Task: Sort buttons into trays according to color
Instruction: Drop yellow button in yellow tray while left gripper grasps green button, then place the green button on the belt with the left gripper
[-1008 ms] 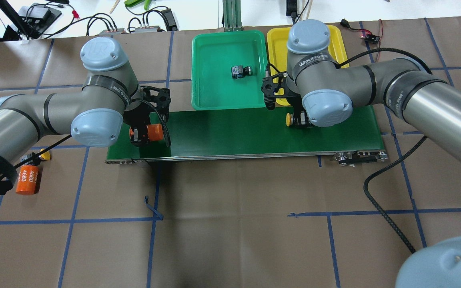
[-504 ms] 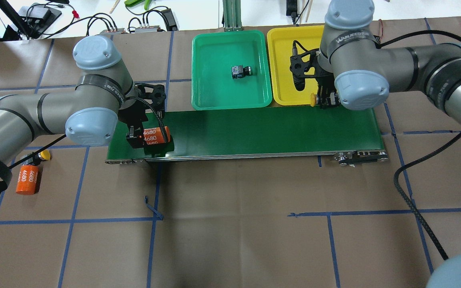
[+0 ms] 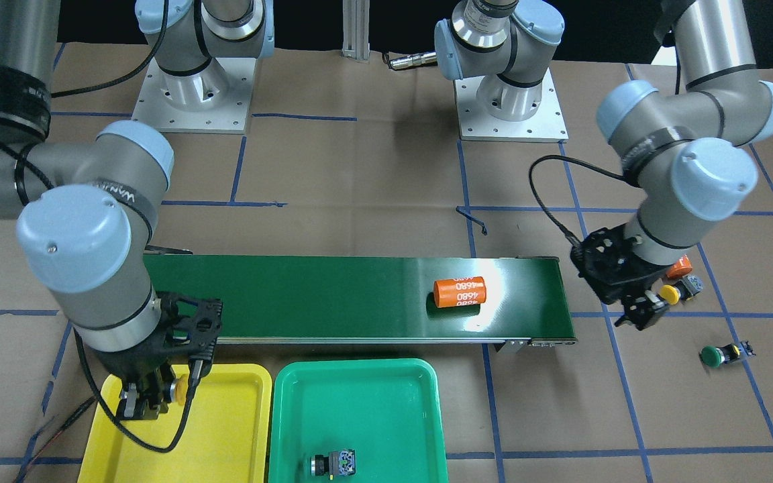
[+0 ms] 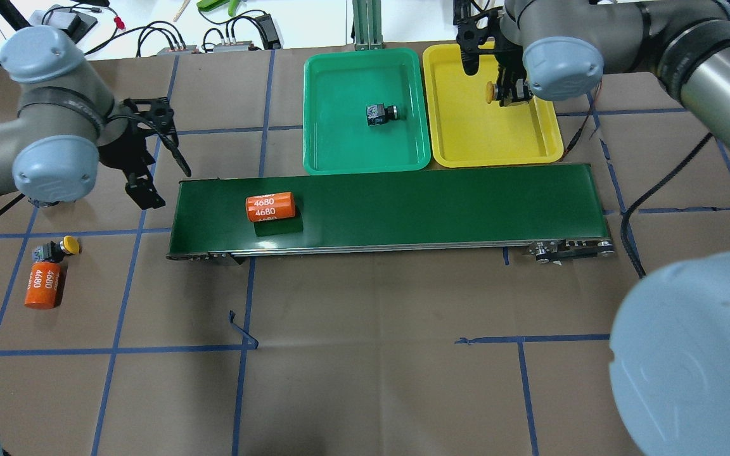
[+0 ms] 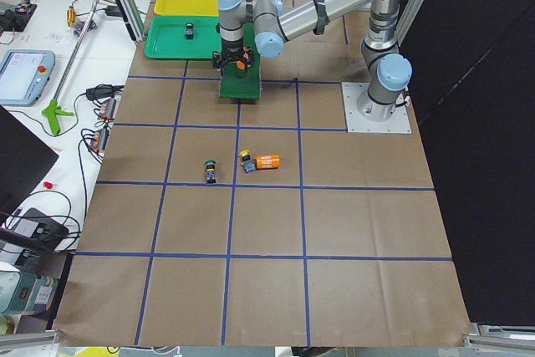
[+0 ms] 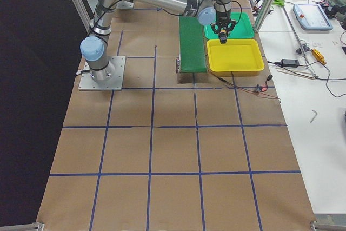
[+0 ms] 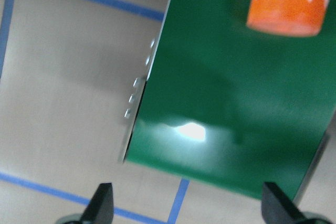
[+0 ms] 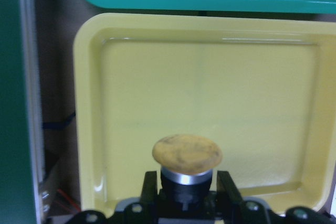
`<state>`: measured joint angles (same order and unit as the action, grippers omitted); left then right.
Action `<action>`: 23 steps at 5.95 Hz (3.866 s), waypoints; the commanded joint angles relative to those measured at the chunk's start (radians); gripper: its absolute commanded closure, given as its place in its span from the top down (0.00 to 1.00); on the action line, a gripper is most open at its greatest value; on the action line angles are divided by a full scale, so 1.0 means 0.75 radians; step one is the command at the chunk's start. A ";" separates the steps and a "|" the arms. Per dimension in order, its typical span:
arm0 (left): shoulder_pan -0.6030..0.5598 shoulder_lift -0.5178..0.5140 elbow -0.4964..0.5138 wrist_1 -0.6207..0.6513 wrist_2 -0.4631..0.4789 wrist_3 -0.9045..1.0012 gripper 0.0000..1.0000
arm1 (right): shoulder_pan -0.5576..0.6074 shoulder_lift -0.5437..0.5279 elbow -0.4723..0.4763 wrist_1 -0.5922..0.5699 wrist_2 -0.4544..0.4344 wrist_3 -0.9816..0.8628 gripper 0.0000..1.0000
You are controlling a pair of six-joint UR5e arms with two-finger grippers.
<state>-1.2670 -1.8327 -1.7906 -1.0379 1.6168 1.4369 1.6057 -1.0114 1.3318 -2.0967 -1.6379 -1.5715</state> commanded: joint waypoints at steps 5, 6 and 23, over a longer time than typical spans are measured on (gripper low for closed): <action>0.437 -0.339 0.301 0.016 -0.116 0.566 0.98 | -0.006 0.120 -0.127 0.142 0.188 0.028 1.00; 0.448 -0.383 0.330 0.034 -0.115 0.691 0.98 | -0.010 -0.008 -0.121 0.351 0.182 0.028 1.00; -0.268 -0.003 -0.090 0.039 -0.098 0.416 0.21 | -0.010 -0.539 0.315 0.564 0.139 0.064 1.00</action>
<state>-1.4551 -1.8522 -1.7824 -1.0889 1.5396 1.7586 1.5978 -1.4135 1.5719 -1.6723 -1.5341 -1.5236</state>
